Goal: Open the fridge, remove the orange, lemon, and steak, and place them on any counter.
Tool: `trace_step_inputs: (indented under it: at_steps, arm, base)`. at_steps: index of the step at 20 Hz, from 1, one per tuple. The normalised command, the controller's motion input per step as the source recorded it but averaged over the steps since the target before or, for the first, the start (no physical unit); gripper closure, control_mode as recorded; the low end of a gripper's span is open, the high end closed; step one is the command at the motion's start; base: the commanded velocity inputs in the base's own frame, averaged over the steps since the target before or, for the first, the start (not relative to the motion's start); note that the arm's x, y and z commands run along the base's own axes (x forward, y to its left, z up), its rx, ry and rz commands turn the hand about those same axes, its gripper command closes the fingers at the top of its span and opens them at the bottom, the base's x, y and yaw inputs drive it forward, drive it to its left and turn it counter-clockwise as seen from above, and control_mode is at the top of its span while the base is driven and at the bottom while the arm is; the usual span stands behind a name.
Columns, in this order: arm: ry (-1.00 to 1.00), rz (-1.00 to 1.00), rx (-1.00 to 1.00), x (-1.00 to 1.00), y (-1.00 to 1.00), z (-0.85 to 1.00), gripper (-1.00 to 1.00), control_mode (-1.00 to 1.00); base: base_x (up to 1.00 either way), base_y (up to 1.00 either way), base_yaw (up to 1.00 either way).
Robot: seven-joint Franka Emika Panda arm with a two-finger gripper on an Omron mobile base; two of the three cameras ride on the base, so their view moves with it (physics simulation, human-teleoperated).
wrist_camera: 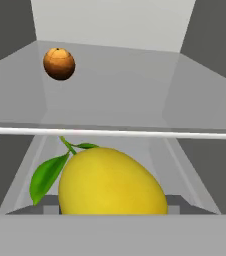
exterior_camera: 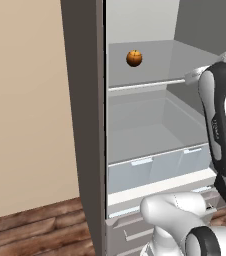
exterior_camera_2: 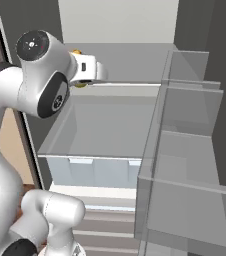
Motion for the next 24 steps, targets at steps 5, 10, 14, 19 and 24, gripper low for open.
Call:
trace_step_inputs:
  at_steps: [5, 10, 14, 19, 24]
  arm:
    - [0.05, 0.00, 0.03, -0.80, 0.42, 0.04, 1.00, -1.00]
    - [0.07, 0.00, 0.04, -0.62, 0.49, 0.00, 1.00, -1.00]
    - [0.08, 0.00, 0.04, -0.54, 0.41, -0.01, 1.00, -1.00]
    - [0.06, 0.00, 0.01, -0.39, 0.35, -0.09, 1.00, -1.00]
    - [0.02, 0.01, 0.03, -0.30, 0.23, -0.26, 1.00, -1.00]
  base:
    - [0.00, 0.00, 0.00]
    - [0.00, 0.00, 0.00]
    - [0.00, 0.00, 0.00]
    - [0.00, 0.00, 0.00]
    - [0.00, 0.00, 0.00]
